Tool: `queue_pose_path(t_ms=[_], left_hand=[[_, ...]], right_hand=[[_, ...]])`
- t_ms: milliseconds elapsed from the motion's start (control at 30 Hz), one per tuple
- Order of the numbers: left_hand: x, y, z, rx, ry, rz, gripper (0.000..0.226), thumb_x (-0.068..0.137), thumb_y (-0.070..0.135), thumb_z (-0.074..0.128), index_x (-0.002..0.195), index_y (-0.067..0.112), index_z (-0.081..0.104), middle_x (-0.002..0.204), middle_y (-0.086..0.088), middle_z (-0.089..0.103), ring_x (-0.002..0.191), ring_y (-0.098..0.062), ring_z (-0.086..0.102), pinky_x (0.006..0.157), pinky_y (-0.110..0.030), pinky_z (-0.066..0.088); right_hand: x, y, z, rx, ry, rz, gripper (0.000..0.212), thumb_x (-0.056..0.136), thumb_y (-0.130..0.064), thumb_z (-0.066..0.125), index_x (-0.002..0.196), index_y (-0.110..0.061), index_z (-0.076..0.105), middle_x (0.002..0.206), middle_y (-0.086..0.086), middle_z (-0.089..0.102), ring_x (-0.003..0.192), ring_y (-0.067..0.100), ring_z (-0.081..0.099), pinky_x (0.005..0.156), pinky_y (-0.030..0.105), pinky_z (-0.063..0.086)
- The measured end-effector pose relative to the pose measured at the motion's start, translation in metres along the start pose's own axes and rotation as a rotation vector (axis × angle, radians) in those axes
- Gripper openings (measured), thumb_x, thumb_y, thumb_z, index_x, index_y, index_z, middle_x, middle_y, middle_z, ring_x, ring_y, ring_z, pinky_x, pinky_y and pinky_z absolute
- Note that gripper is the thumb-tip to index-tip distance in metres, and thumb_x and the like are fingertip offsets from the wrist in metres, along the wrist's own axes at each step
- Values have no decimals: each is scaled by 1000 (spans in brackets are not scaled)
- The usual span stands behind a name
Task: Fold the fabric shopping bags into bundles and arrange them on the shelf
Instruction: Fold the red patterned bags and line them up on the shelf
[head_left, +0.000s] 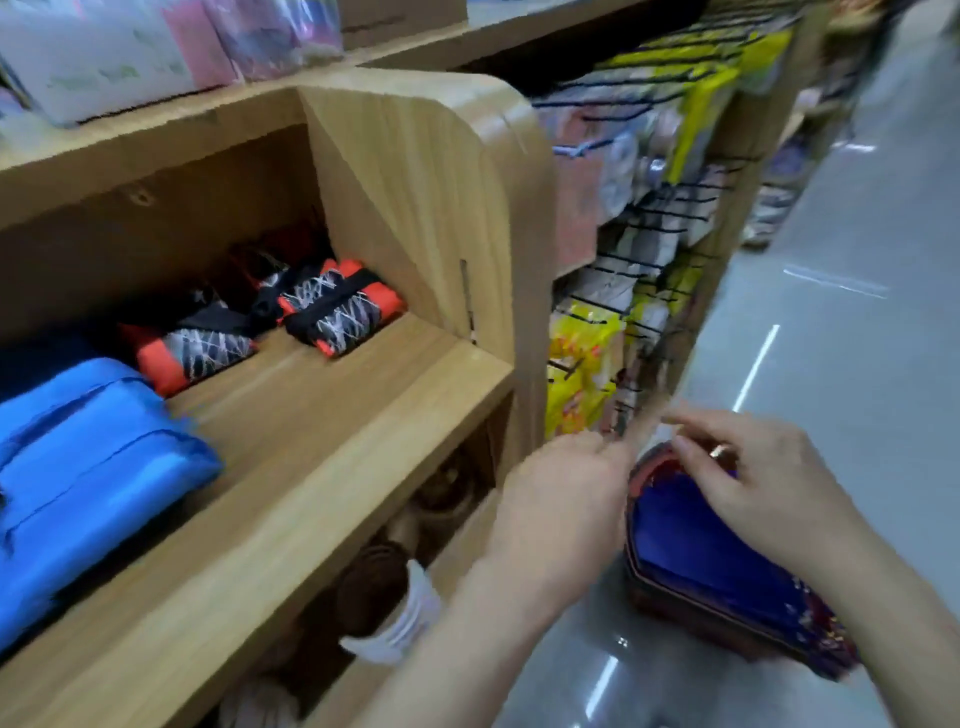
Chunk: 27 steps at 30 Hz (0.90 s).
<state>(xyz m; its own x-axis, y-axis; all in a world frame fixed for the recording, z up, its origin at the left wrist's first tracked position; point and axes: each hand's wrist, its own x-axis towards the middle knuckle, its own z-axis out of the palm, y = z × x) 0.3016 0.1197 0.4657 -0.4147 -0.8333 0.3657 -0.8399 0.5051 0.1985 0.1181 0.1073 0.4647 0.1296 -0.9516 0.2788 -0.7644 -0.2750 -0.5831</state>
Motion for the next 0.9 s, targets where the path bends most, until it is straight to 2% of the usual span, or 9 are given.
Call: queue_pose_path(t_ms=[67, 200, 333, 433, 533, 700, 900], left_hand=[[10, 11, 35, -35, -109, 29, 9, 74, 15, 56, 80, 17, 62, 74, -4, 58, 74, -30, 61, 54, -37, 53], [35, 30, 119, -28, -337, 37, 1, 74, 18, 61, 75, 19, 61, 75, 0, 59, 77, -27, 61, 53, -36, 52], [71, 61, 196, -50, -548, -9, 13, 84, 17, 51, 89, 18, 63, 89, 0, 63, 89, -26, 60, 70, -39, 52], [95, 79, 248, -117, -637, -52, 25, 83, 13, 46, 97, 20, 65, 98, 0, 64, 96, -23, 59, 77, -40, 52], [117, 84, 303, -157, -680, -120, 34, 85, 11, 46, 111, 22, 65, 110, 1, 65, 107, -22, 57, 85, -38, 50], [139, 80, 408, -203, -787, -191, 39, 87, 13, 51, 121, 23, 67, 123, 1, 66, 116, -21, 57, 97, -33, 45], [125, 65, 592, -193, -1020, -190, 28, 86, 18, 55, 111, 22, 68, 111, -6, 67, 108, -28, 60, 89, -36, 48]], right_hand=[[-8, 42, -13, -101, -67, 101, 26, 89, -14, 68, 113, -22, 72, 103, -1, 75, 94, 25, 69, 83, 34, 51], [-27, 133, -38, -197, -195, 280, 31, 90, -17, 65, 120, -23, 69, 110, 0, 72, 102, 24, 65, 89, 33, 49], [-43, 235, -61, -266, -292, 402, 41, 92, -24, 61, 133, -26, 59, 128, -4, 63, 118, 19, 57, 94, 27, 41], [-55, 301, -70, -225, -334, 551, 46, 95, -28, 58, 140, -27, 51, 123, -4, 60, 114, 19, 56, 90, 29, 42], [-62, 358, -66, -133, -316, 669, 51, 94, -25, 61, 143, -22, 47, 133, 1, 57, 122, 21, 52, 100, 32, 40], [-65, 445, -21, -17, -324, 874, 59, 92, -26, 65, 146, -19, 43, 143, 6, 51, 130, 25, 48, 107, 36, 38], [-95, 557, 111, 33, -440, 1040, 64, 91, -27, 67, 147, -16, 40, 143, 9, 51, 131, 27, 48, 108, 37, 39]])
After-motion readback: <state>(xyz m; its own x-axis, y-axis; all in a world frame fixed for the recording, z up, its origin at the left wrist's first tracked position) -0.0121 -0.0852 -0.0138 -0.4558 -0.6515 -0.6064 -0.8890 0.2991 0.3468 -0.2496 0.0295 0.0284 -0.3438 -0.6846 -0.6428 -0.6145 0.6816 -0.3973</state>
